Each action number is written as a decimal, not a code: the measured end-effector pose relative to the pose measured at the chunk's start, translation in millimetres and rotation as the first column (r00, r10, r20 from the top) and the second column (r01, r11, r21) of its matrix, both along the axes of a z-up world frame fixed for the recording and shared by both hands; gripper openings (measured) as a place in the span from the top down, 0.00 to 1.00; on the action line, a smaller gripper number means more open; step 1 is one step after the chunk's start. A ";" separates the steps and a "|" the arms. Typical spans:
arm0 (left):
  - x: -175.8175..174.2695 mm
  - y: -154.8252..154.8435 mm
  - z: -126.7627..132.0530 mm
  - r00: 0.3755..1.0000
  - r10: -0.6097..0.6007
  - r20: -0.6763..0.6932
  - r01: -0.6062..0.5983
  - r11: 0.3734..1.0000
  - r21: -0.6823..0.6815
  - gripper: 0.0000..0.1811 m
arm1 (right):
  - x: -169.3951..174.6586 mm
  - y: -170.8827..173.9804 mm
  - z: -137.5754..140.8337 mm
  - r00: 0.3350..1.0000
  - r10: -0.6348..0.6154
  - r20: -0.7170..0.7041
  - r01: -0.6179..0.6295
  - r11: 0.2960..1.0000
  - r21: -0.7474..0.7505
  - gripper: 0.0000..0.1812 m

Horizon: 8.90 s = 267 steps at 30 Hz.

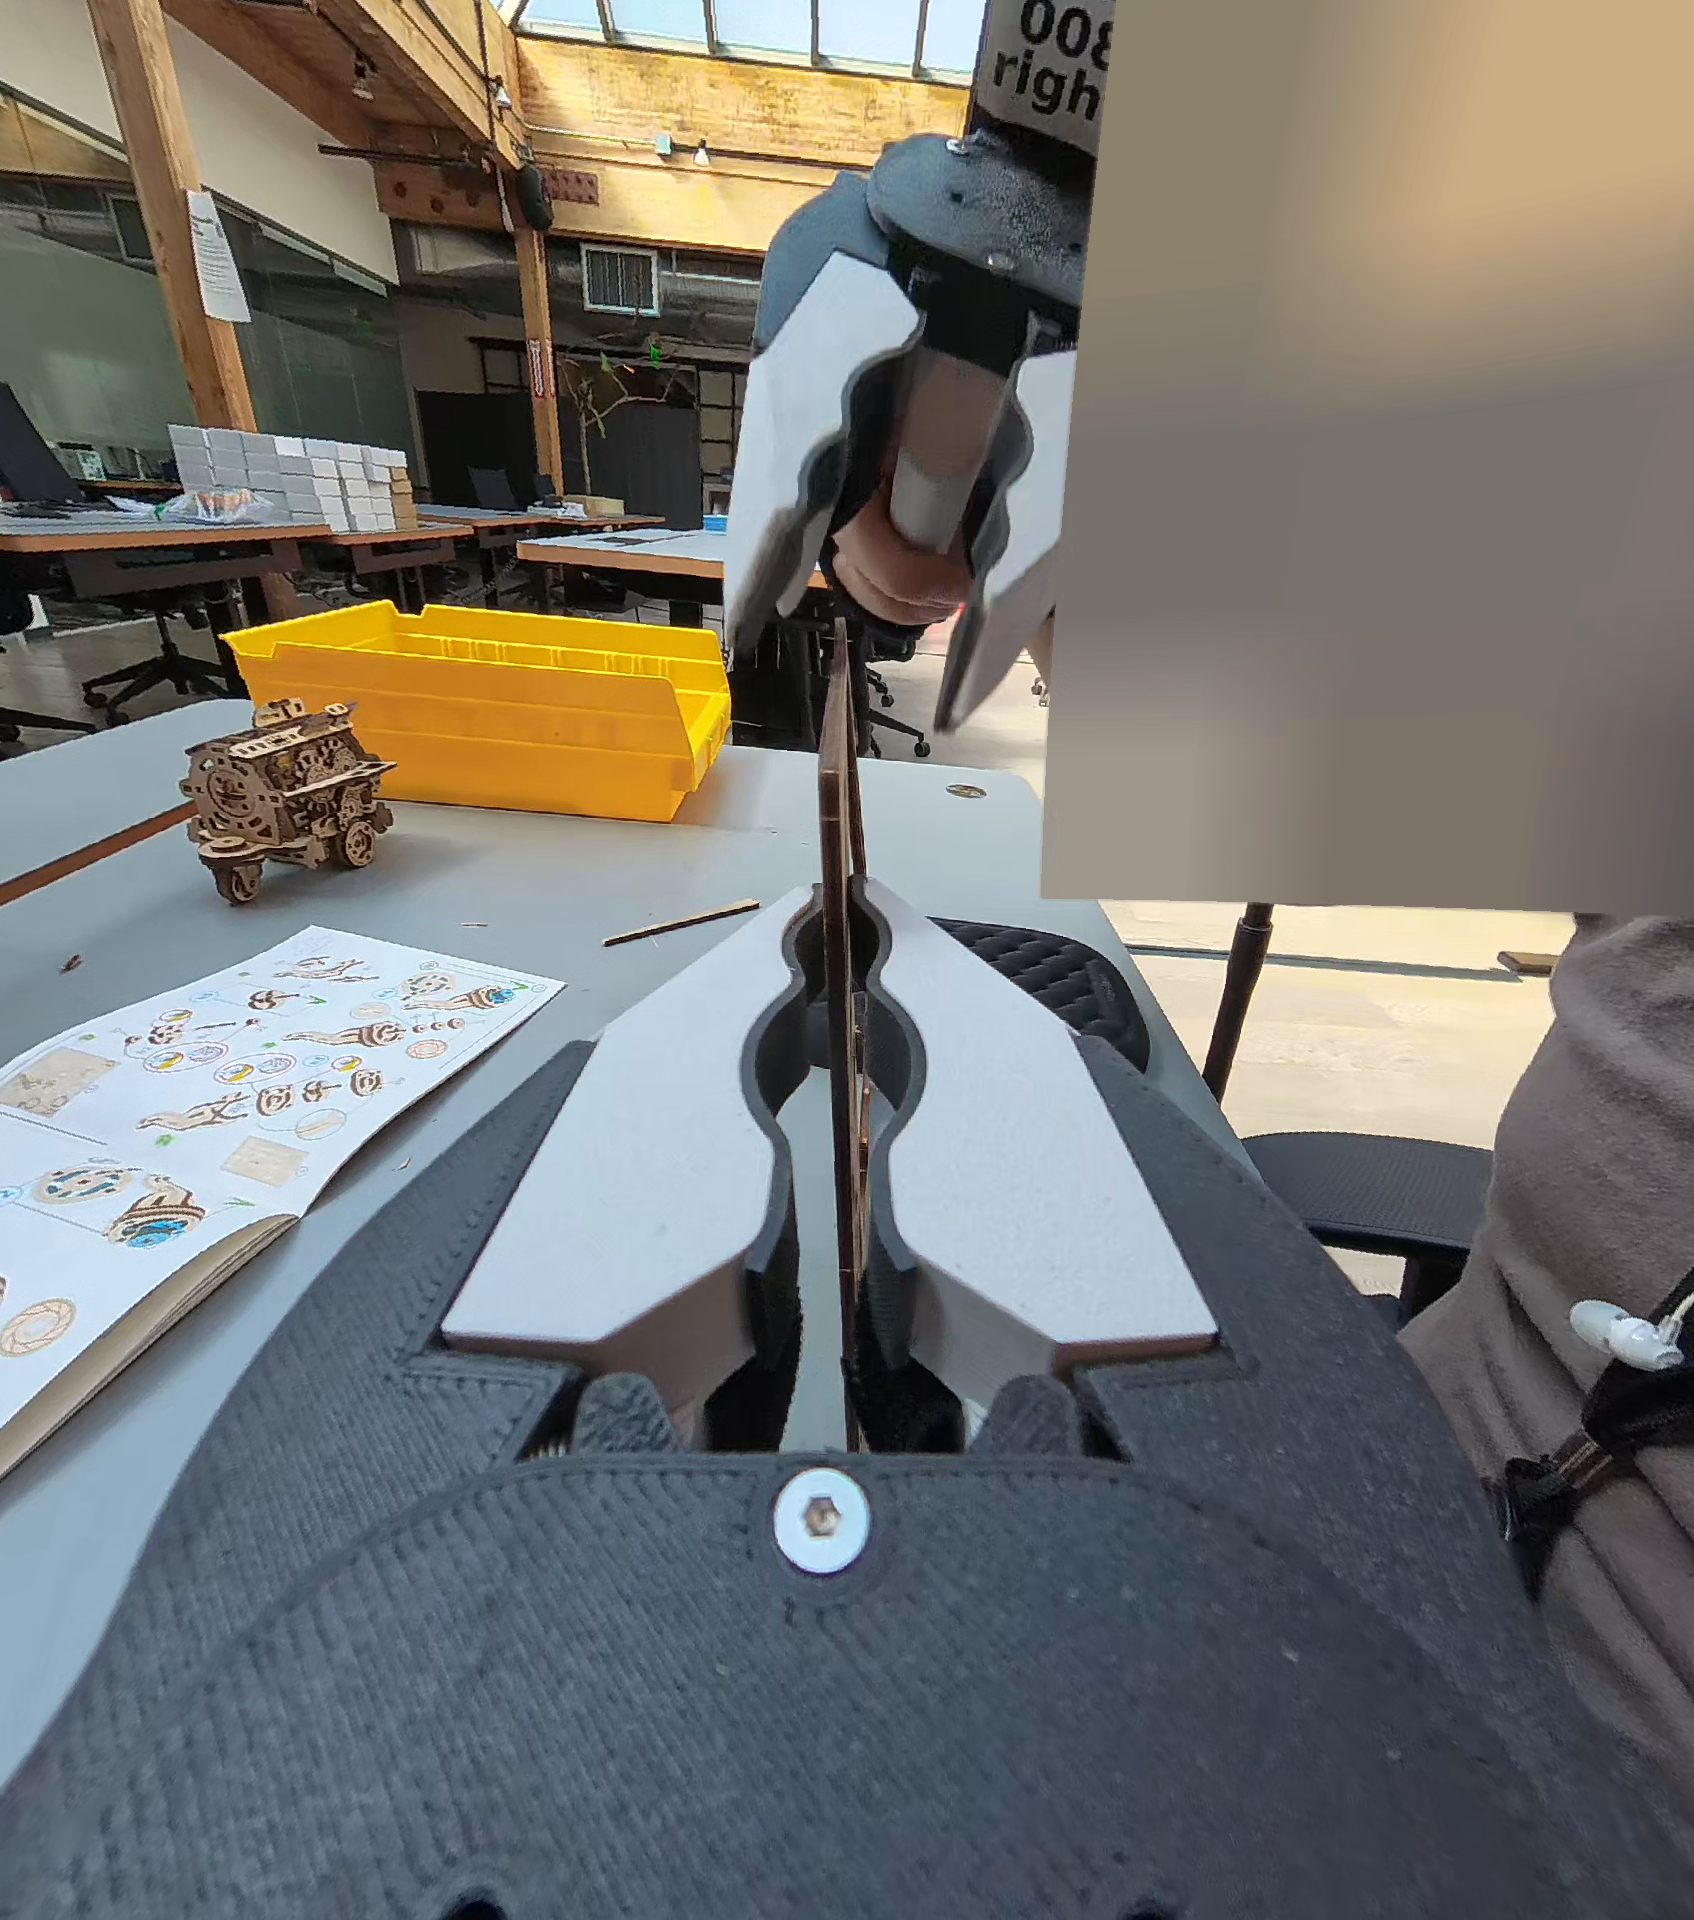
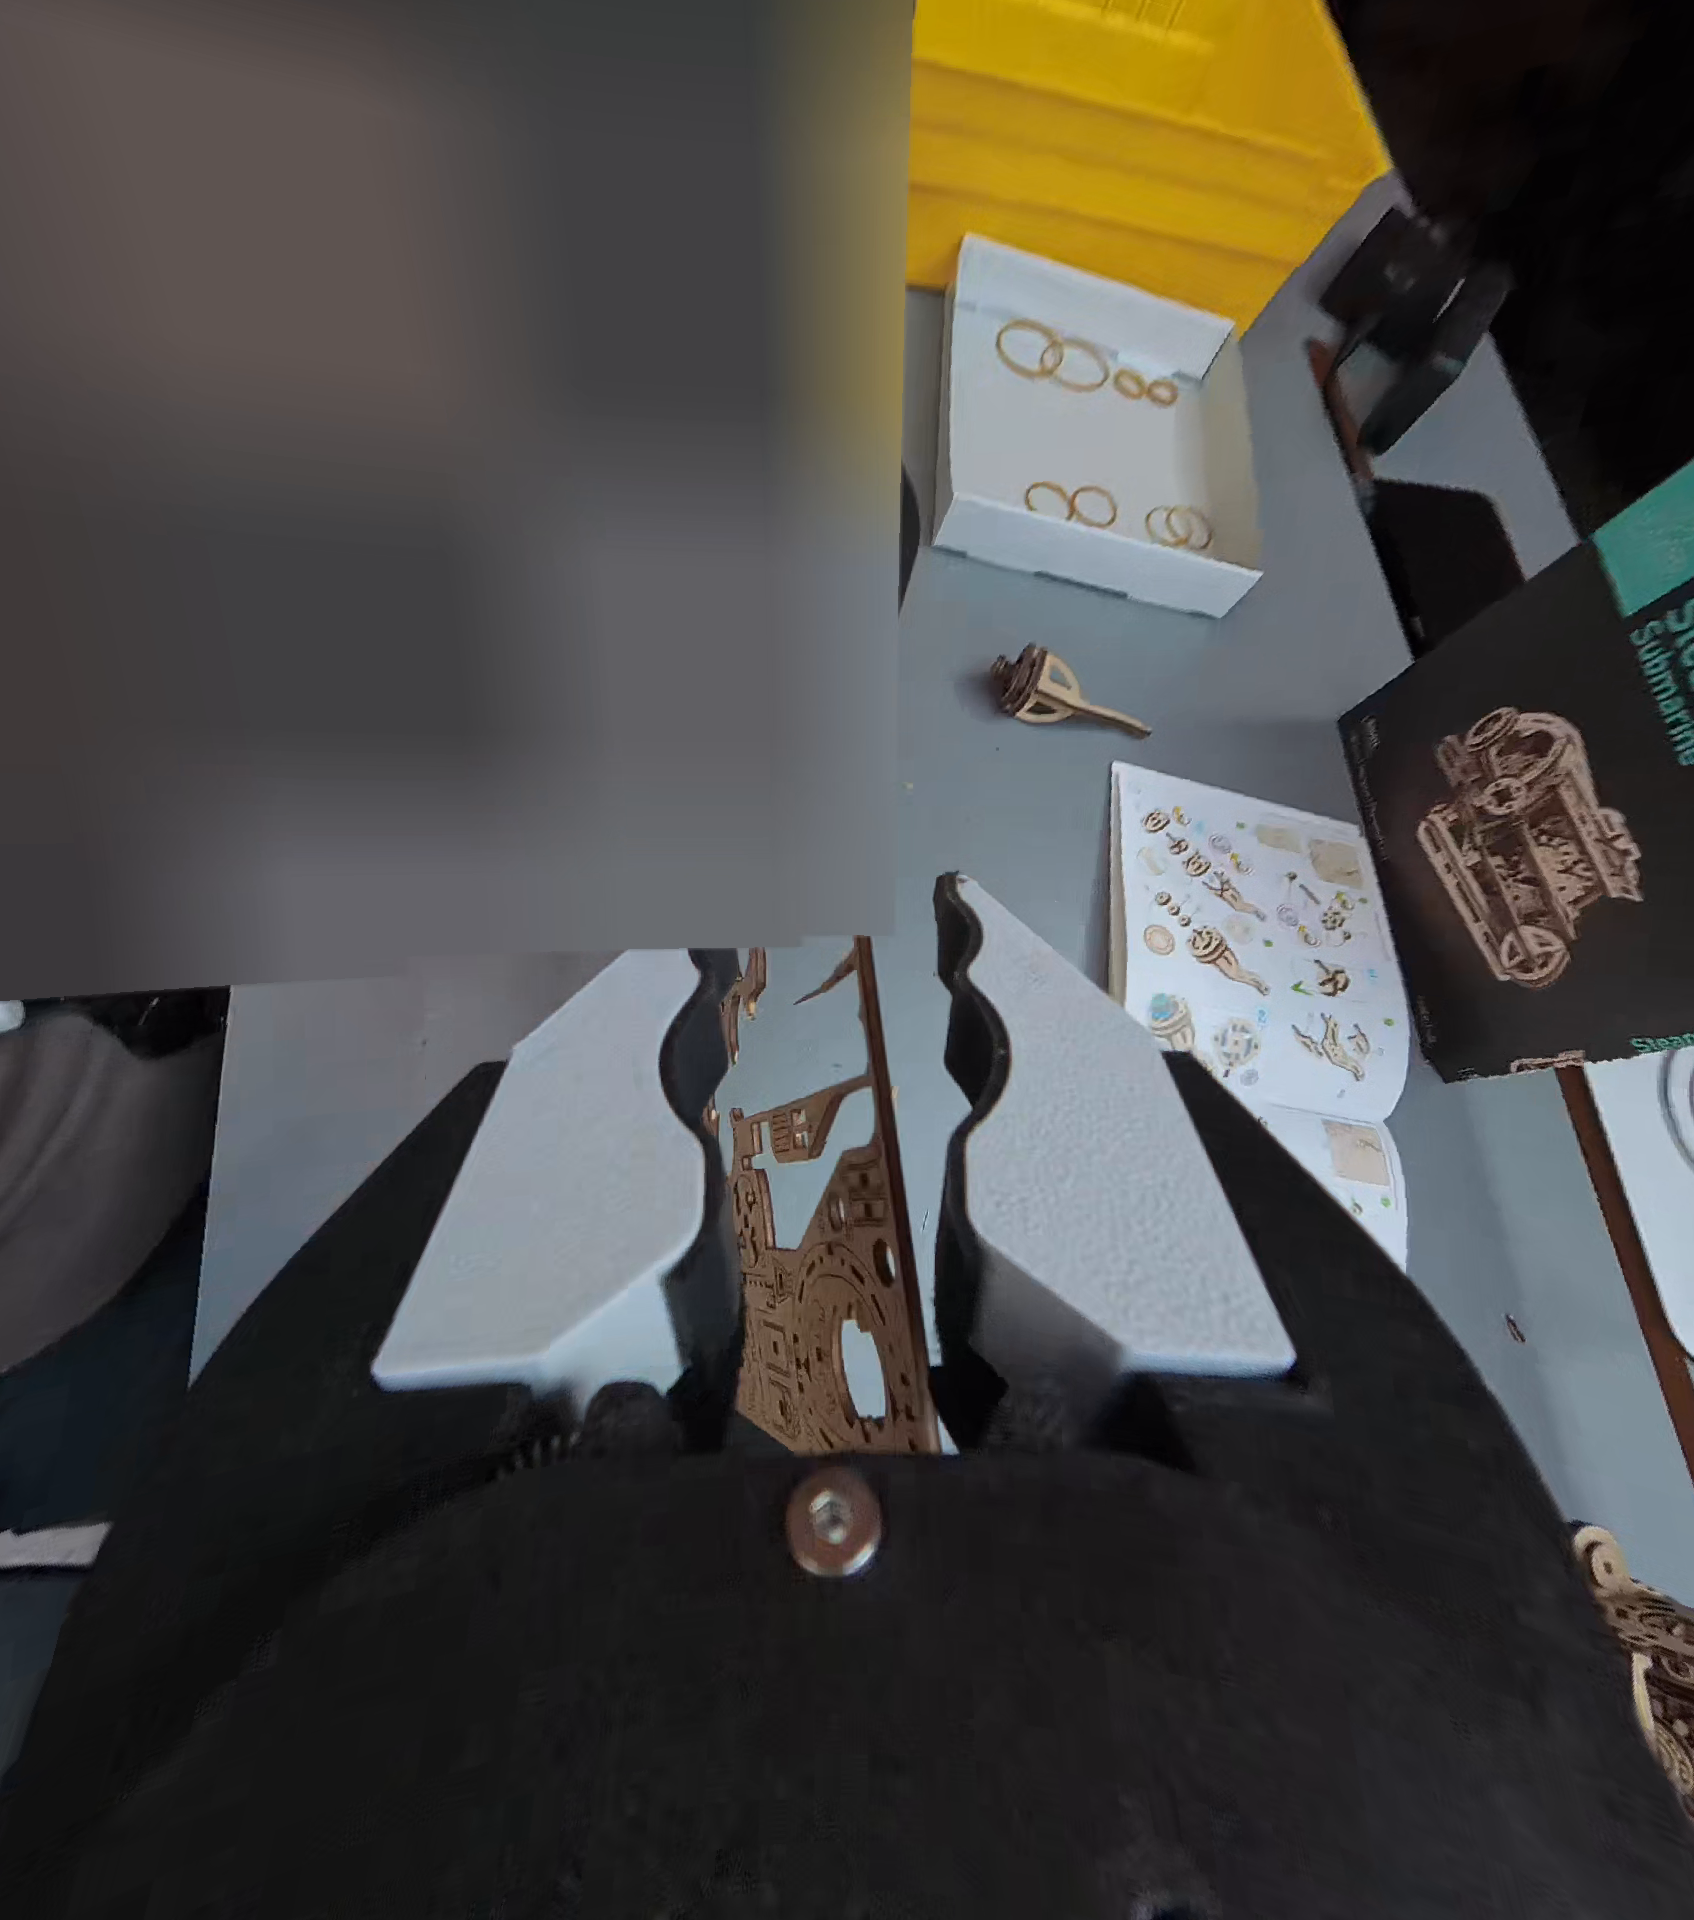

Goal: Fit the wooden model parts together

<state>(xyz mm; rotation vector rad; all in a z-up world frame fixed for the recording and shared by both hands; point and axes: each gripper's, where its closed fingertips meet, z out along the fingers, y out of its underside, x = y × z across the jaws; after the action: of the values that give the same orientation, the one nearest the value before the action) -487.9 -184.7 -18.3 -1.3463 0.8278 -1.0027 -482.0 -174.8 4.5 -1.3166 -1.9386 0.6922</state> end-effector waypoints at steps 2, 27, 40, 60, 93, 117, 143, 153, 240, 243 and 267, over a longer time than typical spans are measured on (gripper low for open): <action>-1.1 1.5 -0.3 1.000 0.014 -0.004 -0.014 1.000 0.009 1.00 | -4.8 -1.7 -17.6 0.994 0.002 0.114 -0.003 1.000 0.011 0.82; 9.8 4.6 3.7 0.998 0.059 -0.030 -0.056 0.996 0.069 1.00 | -7.9 -0.9 -19.7 0.974 -0.011 0.227 0.022 0.999 -0.045 0.96; 7.9 4.7 3.4 0.998 0.063 -0.023 -0.062 0.998 0.033 0.99 | -8.4 -1.7 -20.7 0.965 -0.030 0.261 0.062 0.991 -0.115 0.98; 7.1 11.0 2.2 0.997 0.081 0.015 -0.080 0.995 -0.058 0.99 | -10.7 8.8 -18.8 0.979 -0.070 0.193 0.048 0.992 0.117 0.92; 8.4 9.4 2.1 0.997 0.075 0.023 -0.073 0.995 -0.074 0.99 | -10.3 4.1 -17.5 0.976 -0.045 0.214 0.036 0.998 0.045 0.95; 0.1 17.0 -0.3 0.980 0.193 0.056 -0.185 0.976 -0.114 1.00 | 9.4 -5.5 -3.8 0.570 -0.633 -0.523 -0.032 0.619 -0.785 0.96; 4.1 9.9 1.5 0.981 0.185 0.058 -0.180 0.980 -0.086 1.00 | -8.7 6.1 -14.9 0.515 -0.653 -0.556 -0.067 0.616 -0.785 0.98; 3.4 5.8 7.0 0.985 0.172 -0.002 -0.172 0.985 0.010 0.98 | -9.3 2.4 -12.8 0.536 -0.622 -0.570 -0.087 0.631 -0.771 0.98; -27.6 32.2 -19.5 0.991 0.127 -0.029 -0.126 0.881 -0.456 0.99 | -40.7 17.1 -52.6 0.688 -0.615 -0.386 0.079 0.592 -0.802 0.98; -28.3 33.4 -20.1 0.988 0.151 -0.035 -0.151 0.878 -0.454 0.99 | -41.7 17.9 -53.2 0.688 -0.618 -0.379 0.088 0.590 -0.803 0.98; -24.3 29.2 -23.7 0.996 0.092 0.002 -0.081 0.880 -0.469 0.99 | -40.0 17.3 -51.6 0.676 -0.620 -0.399 0.071 0.593 -0.802 0.98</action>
<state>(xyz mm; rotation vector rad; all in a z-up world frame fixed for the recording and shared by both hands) -512.2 -155.5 -42.0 -1.7613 0.5125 -1.1932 -522.0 -157.5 -47.1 -1.5704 -0.7217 1.5729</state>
